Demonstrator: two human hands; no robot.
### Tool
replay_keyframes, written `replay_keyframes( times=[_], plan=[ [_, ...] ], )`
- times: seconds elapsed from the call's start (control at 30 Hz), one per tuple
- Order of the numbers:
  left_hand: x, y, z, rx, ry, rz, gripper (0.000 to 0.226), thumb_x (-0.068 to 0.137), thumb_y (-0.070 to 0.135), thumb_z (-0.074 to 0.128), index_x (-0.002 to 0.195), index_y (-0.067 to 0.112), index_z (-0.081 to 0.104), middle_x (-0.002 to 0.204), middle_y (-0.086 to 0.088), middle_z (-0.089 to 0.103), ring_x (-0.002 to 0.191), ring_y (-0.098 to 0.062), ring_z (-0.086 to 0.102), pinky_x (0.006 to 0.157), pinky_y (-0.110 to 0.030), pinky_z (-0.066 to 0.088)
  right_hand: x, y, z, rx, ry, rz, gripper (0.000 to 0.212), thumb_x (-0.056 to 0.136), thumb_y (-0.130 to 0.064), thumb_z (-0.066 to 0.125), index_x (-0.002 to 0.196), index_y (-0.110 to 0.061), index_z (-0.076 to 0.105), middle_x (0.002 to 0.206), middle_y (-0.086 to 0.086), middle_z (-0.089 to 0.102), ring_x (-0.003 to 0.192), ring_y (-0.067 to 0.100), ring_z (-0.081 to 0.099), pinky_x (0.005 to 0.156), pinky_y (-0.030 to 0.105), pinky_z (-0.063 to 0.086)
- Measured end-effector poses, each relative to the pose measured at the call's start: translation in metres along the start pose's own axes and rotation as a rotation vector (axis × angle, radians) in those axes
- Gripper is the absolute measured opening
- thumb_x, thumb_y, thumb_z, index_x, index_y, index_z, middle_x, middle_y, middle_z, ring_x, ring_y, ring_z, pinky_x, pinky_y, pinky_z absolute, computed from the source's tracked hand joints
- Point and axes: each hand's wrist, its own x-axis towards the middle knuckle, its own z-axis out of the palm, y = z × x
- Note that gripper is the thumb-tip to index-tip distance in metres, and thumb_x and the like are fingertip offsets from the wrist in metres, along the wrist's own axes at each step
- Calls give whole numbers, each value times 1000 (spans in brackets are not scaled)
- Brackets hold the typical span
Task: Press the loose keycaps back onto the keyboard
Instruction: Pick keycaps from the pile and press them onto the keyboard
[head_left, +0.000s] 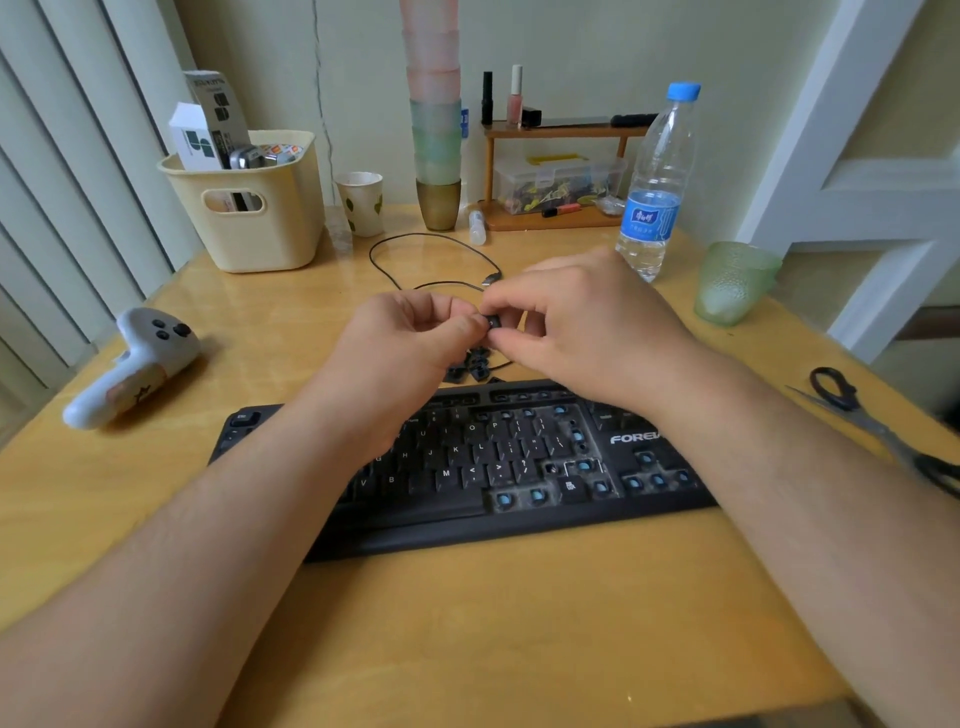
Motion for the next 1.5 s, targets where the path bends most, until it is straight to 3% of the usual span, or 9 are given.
replay_keyframes(
  times=[0.1,0.2,0.3,0.37,0.53,0.67,0.9,1.23,1.5],
  plan=[
    [-6,3,7,-74,-114,8,6,97,18,71,95,13,75,73,6,70,66,-5,57,67,-22,47,-1,4,-25,-131,-122,-23,13,92,-42,66,94,-33,75,73,-16,60,73,13,57,62,38,53],
    [-17,6,21,-90,-295,31,22,94,24,74,116,21,76,104,5,78,92,-7,69,87,-29,52,-19,25,-55,-105,-206,-7,19,88,-46,67,96,-31,77,74,-15,59,72,10,57,64,36,50],
    [-34,5,39,443,-352,331,36,99,36,67,135,34,65,123,19,71,114,3,61,102,-17,44,-50,62,-80,-13,-268,192,11,86,-34,80,96,-29,79,83,-9,66,78,9,61,73,33,51],
    [-42,3,50,787,-387,601,41,99,47,63,138,36,63,130,19,63,122,-6,51,108,-24,39,-74,89,-90,79,-304,391,12,84,-30,83,93,-35,78,87,-8,69,82,6,62,74,23,47],
    [-46,-3,67,999,-471,672,52,98,63,45,137,36,65,130,17,61,120,-14,50,104,-43,45,-116,125,-88,221,-320,635,12,83,-27,85,90,-34,80,93,-7,76,95,17,67,90,29,51],
    [-52,-2,70,1051,-483,687,53,98,65,40,131,35,69,128,18,64,119,-14,52,100,-45,47,-124,123,-79,338,-289,668,11,82,-27,86,91,-33,81,95,-3,77,96,14,67,86,16,49],
    [-53,-2,70,1080,-478,704,53,99,65,38,130,36,69,130,19,64,120,-13,53,99,-44,47,-122,113,-65,311,-298,603,15,79,-29,89,88,-37,80,84,-8,75,87,16,70,88,33,54],
    [-53,-5,70,1060,-476,724,56,100,66,34,131,35,69,132,20,62,120,-11,51,101,-42,45,-115,106,-74,103,-384,556,12,80,-37,87,91,-35,82,93,-15,72,87,3,65,87,30,54],
    [-53,-5,70,1063,-482,726,57,100,68,32,131,37,68,133,21,61,122,-10,50,102,-39,42,-113,107,-67,84,-364,588,25,79,-29,89,68,-45,72,86,-20,73,84,-1,64,81,27,49]
  ],
)
